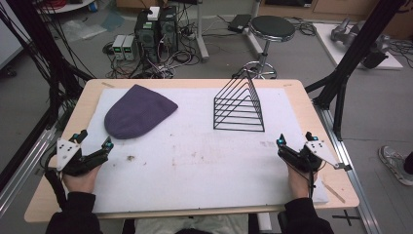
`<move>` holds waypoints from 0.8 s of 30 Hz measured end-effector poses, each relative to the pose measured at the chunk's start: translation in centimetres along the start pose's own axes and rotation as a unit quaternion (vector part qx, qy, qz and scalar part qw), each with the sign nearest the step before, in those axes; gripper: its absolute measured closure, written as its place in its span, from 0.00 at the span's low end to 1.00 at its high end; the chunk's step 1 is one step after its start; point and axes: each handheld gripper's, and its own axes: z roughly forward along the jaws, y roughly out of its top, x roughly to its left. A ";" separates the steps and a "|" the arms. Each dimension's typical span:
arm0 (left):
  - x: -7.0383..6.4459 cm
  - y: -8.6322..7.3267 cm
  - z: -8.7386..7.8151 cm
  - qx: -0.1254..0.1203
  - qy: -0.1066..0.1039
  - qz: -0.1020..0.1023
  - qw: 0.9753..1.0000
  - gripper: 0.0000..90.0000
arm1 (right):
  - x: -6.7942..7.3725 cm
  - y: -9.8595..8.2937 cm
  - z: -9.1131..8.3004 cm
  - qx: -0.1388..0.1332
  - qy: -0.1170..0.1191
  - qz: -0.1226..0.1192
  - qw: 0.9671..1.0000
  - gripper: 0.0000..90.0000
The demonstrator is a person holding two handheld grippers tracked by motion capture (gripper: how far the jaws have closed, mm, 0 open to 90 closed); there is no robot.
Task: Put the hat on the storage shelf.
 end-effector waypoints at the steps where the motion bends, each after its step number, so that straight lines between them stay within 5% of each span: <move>1: -0.1 0.2 0.1 0.001 -0.004 0.007 1.000 0.19 | 0.0 0.0 0.0 -0.002 0.000 -0.002 1.000 0.08; 12: 0.2 1.0 1.5 0.013 -0.012 0.002 1.000 0.19 | -0.1 0.0 0.1 0.000 -0.001 0.000 1.000 0.08; 16: 0.7 1.1 2.0 0.023 -0.031 -0.010 0.999 0.19 | -0.1 0.0 0.1 -0.001 -0.003 0.001 1.000 0.08; 24: 1.5 2.4 3.0 0.045 -0.054 0.026 0.997 0.18 | -0.1 0.0 0.1 0.001 -0.002 -0.002 1.000 0.08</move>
